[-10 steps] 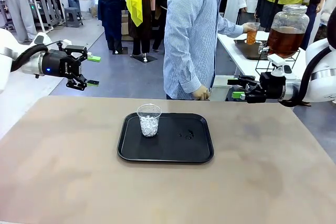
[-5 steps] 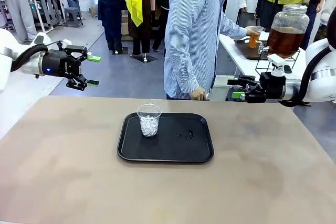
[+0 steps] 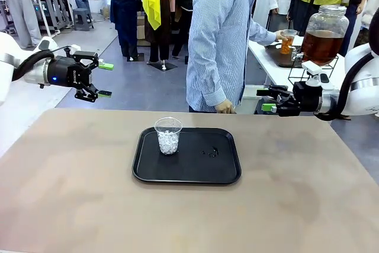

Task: Pour the drink into the iced cup.
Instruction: Pick up the iced cup indicated by the human and present it to them.

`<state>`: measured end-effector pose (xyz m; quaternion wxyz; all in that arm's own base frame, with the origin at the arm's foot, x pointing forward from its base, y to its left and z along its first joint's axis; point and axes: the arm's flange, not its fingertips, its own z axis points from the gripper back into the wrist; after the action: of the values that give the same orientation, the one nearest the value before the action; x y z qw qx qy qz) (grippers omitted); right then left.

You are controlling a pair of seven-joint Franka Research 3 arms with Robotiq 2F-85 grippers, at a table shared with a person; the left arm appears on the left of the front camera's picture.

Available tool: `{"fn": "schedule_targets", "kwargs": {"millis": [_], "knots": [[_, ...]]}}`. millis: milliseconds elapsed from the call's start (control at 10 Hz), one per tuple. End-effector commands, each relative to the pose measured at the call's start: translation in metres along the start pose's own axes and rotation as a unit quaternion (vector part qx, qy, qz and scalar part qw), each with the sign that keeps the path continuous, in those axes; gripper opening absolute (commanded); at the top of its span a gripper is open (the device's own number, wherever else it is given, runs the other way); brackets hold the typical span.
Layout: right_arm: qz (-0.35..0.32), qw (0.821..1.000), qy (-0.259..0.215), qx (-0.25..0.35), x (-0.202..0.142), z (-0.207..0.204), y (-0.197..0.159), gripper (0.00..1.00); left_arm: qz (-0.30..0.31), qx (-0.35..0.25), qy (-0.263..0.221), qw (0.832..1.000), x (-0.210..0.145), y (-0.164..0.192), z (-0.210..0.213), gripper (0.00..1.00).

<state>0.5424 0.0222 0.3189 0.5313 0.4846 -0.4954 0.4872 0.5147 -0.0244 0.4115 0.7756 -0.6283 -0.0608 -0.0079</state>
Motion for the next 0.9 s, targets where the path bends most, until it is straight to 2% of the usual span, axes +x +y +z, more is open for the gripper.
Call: {"fn": "schedule_targets", "kwargs": {"millis": [0,800], "knots": [[0.001,1.000,0.000,0.002,0.0029,-0.0001,-0.0010,1.00,-0.001,0.000,-0.002,1.000,-0.0007,-0.0015,-0.0004,1.00],[0.001,1.000,0.000,0.002,0.0029,-0.0001,-0.0010,1.00,-0.001,0.000,-0.002,1.000,-0.0007,-0.0015,-0.0004,1.00]]}}
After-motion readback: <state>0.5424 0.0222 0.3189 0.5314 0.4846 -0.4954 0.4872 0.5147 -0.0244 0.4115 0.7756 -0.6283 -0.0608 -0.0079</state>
